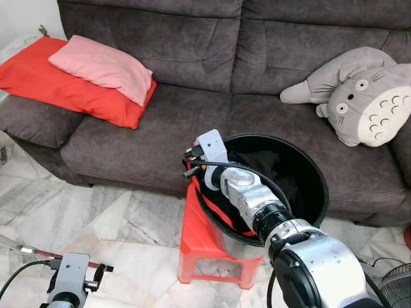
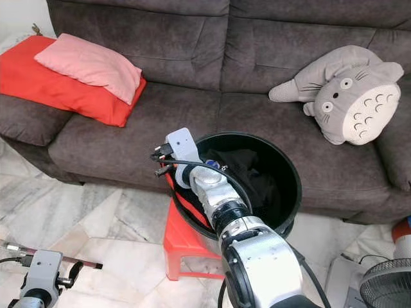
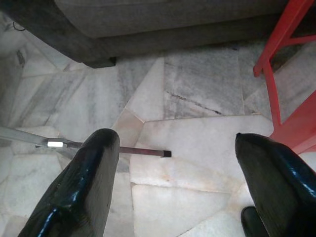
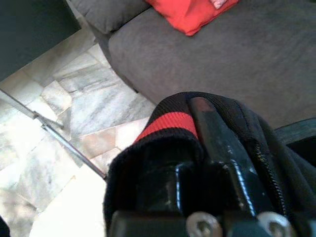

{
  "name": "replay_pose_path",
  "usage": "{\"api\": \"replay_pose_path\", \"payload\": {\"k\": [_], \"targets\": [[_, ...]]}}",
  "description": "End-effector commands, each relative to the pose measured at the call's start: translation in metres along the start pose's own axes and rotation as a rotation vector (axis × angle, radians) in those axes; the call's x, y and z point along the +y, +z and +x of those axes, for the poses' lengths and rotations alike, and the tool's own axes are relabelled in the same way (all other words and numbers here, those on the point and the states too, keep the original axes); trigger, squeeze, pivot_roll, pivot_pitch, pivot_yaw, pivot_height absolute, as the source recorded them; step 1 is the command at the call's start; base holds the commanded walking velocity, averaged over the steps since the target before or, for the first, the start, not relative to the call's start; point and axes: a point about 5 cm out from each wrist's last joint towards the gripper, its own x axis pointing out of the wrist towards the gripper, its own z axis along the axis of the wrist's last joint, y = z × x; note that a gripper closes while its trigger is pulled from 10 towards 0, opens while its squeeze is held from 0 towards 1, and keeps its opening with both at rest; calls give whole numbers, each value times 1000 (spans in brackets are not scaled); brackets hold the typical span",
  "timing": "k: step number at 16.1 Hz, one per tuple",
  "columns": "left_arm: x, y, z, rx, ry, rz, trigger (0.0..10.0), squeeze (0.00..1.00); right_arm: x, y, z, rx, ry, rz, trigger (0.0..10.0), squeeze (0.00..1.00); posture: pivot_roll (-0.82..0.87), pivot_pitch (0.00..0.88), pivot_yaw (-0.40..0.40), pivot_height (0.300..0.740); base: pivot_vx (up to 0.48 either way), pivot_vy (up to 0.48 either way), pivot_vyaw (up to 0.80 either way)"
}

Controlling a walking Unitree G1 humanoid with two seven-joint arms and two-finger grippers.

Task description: Hang hanger

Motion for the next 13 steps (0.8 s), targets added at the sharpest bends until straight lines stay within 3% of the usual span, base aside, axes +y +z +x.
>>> {"api": "replay_pose_path", "payload": {"k": [1,2,3,4,7,10,11,12,13], "targets": [[3,-9,-5,40,14,0,10000,0,-11,2,-4,-39,-72,-15,10000,0,214,250,16,740,0,0,0],[3,-8,-4,41,12,-1,10000,0,-17,4,-6,-61,-98,3,10000,0,210,252,20,740,0,0,0],[-1,-8,-3,43,-3,0,10000,0,-38,16,-15,-160,-191,48,10000,0,188,254,23,740,0,0,0],[-2,-7,-1,44,-7,-1,10000,0,-46,25,-20,-226,-221,81,10000,0,176,257,26,740,0,0,0],[-7,-4,5,47,-22,-3,10000,0,-61,48,-35,-414,-260,95,10000,0,132,254,35,740,0,0,0],[-12,-1,9,46,-36,-7,10000,0,-53,32,-34,-315,-177,82,10000,0,112,250,34,740,0,0,0],[-14,0,10,44,-41,-9,10000,0,-51,15,-33,-240,-177,29,10000,0,111,250,34,740,0,0,0],[-15,0,10,44,-42,-13,10000,0,-51,-1,-31,-159,-159,42,10000,0,106,249,29,740,0,0,0],[-17,0,11,46,-44,-17,10000,0,-41,-29,-30,-22,-74,1,10000,0,109,250,27,740,0,0,0]]}}
